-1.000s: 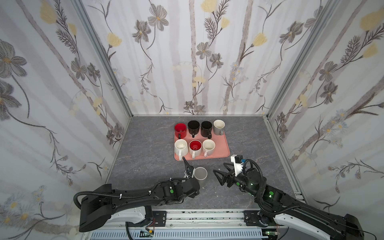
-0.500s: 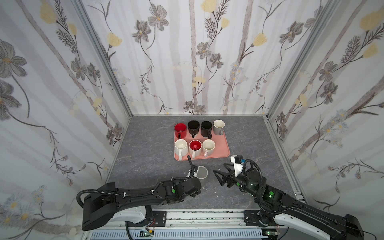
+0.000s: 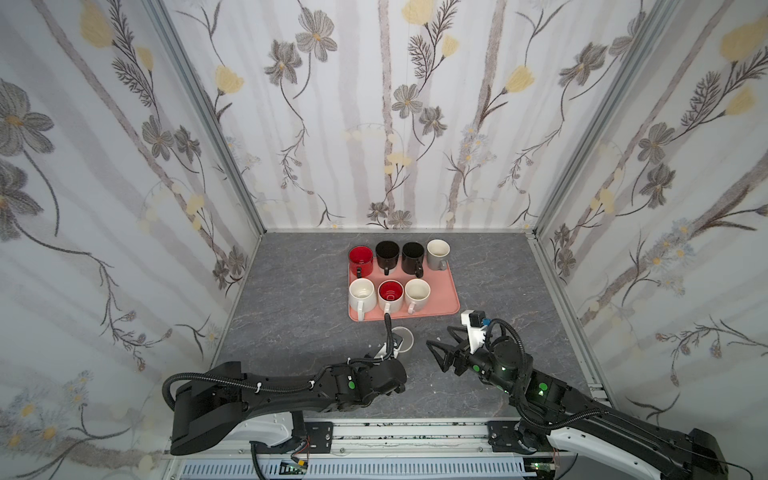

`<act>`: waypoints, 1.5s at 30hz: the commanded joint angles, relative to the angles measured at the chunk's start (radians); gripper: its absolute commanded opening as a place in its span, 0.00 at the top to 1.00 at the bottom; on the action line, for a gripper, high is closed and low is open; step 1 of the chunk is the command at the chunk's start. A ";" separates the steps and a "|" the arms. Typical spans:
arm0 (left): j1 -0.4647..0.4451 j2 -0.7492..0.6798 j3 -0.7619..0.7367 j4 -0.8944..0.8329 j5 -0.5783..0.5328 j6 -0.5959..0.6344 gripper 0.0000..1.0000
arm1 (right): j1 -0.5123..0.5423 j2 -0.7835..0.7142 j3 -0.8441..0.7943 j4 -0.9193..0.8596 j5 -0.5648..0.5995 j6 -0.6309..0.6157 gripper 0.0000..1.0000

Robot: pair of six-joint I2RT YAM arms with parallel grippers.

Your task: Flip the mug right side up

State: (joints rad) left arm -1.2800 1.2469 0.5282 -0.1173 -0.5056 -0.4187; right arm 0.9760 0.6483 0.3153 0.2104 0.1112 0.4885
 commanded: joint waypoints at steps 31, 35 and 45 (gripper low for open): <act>0.097 -0.524 -0.080 0.794 0.037 0.071 1.00 | 0.036 0.127 -0.080 0.691 -0.276 0.146 0.08; 0.098 -0.521 -0.085 0.870 0.102 0.062 1.00 | 0.071 0.227 -0.035 0.832 -0.247 0.166 0.07; 0.098 -0.533 -0.102 0.957 0.216 0.026 1.00 | 0.074 0.380 0.077 0.981 -0.231 0.221 0.09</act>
State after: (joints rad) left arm -1.1828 0.7204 0.4286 0.6846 -0.3401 -0.3756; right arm 1.0496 1.0077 0.3687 1.0981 -0.1310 0.6815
